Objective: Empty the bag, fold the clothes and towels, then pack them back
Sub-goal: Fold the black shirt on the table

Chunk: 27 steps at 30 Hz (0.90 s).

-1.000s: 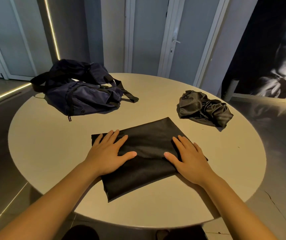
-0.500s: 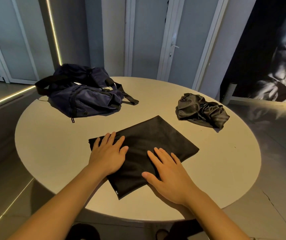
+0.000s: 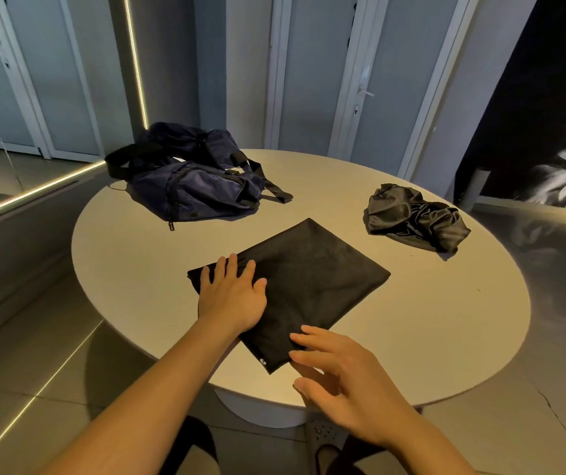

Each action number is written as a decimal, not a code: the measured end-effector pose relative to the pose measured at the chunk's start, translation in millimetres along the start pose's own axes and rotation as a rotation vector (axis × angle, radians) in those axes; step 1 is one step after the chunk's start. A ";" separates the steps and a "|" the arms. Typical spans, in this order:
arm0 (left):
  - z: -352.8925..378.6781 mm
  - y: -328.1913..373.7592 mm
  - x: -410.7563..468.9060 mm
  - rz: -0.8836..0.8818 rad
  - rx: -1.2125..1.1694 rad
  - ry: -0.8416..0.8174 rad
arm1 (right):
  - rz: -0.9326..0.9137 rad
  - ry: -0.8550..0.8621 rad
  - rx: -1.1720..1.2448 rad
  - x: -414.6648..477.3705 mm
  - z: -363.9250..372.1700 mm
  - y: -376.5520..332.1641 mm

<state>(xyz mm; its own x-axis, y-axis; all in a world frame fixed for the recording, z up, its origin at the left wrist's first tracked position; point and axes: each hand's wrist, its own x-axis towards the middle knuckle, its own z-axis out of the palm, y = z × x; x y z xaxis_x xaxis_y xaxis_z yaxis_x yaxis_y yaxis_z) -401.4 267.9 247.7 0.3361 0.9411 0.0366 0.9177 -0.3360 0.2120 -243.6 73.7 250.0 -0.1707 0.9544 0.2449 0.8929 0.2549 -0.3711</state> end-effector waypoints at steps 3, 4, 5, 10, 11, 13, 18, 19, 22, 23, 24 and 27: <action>-0.1 -0.3 -5.4 -0.007 0.006 0.012 | 0.011 0.065 0.007 0.3 1.9 -3.3; -0.6 -0.1 -7.7 -0.011 0.005 0.019 | -0.002 0.074 -0.020 3.6 2.1 -5.7; -1.6 0.6 -10.2 -0.018 0.000 0.022 | -0.027 0.084 -0.062 7.0 2.4 -8.8; -5.6 0.1 -18.0 -0.038 -0.016 0.013 | -0.165 0.182 -0.148 17.3 14.7 -13.2; -5.2 -0.6 -19.1 -0.038 -0.019 0.015 | -0.180 0.192 -0.155 18.1 17.4 -13.2; -5.2 -2.6 -20.3 -0.034 -0.033 0.020 | -0.186 0.199 -0.154 18.0 19.8 -14.0; -17.9 -22.1 -27.4 0.031 -0.200 0.048 | -0.008 0.217 0.192 11.9 14.9 -14.2; -22.7 -29.9 -32.4 0.068 -0.303 0.043 | 0.045 0.222 0.274 11.2 13.9 -12.8; -37.4 -57.1 -52.5 0.188 -0.617 -0.085 | 0.163 0.316 0.431 12.1 11.0 -8.8; -40.7 -64.7 -59.2 0.229 -0.649 -0.120 | 0.188 0.353 0.469 12.8 9.6 -7.8; -41.6 -71.1 -64.8 0.267 -0.632 -0.135 | 0.210 0.384 0.509 13.7 8.3 -6.9; -36.9 -82.2 -72.8 0.324 -0.528 -0.052 | 0.278 0.460 0.644 16.1 4.7 -3.4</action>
<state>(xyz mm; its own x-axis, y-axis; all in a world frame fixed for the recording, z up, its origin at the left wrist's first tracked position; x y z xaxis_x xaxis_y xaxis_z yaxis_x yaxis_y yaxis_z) -509.1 228.4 263.6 0.6019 0.7871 0.1349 0.5432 -0.5273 0.6534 -251.4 89.0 251.0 0.3320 0.8726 0.3583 0.4413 0.1921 -0.8766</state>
